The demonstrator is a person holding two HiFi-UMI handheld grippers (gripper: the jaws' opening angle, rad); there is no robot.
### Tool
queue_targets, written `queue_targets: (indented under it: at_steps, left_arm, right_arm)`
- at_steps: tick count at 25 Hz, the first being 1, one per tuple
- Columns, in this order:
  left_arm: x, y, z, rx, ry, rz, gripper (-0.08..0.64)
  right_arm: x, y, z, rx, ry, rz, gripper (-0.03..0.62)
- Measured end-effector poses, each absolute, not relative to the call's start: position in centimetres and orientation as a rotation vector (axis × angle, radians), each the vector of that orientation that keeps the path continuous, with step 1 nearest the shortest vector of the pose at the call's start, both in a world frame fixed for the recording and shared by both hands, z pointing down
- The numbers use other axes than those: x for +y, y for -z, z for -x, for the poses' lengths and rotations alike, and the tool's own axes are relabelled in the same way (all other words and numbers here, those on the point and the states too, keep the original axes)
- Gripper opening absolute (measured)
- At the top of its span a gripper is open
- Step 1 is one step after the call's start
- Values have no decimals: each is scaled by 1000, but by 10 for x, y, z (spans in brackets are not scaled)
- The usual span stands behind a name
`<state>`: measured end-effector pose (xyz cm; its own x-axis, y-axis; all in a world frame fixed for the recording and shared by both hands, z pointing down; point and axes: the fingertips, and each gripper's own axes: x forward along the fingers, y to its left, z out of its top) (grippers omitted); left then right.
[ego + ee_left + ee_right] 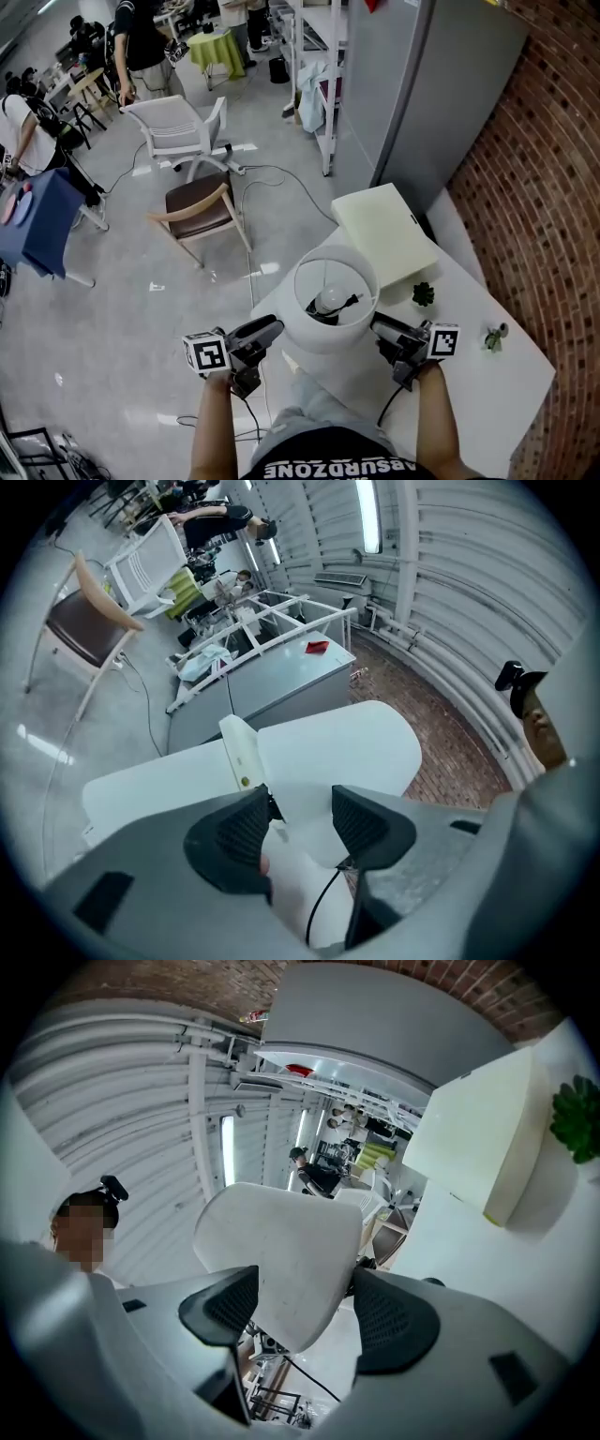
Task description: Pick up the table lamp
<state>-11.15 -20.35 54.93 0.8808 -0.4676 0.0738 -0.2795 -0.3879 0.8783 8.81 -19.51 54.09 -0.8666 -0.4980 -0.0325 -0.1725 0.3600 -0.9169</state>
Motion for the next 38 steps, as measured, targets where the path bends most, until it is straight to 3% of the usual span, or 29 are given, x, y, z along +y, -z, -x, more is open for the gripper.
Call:
queue_targets:
  at_steps: [7,23,38]
  left_arm:
    - [-206,-555,108,-412,291,-1926,196]
    - [-214,-546,107,-148,770,-1576,175]
    - [-218,-546,102,-191,762,-1585,173]
  right_arm:
    - [-200,-541,-81,2263,1546,457,296]
    - [-191,-544,-63,2143,1626,306,278]
    - [-202,-538,-68,2097,1546,387,253]
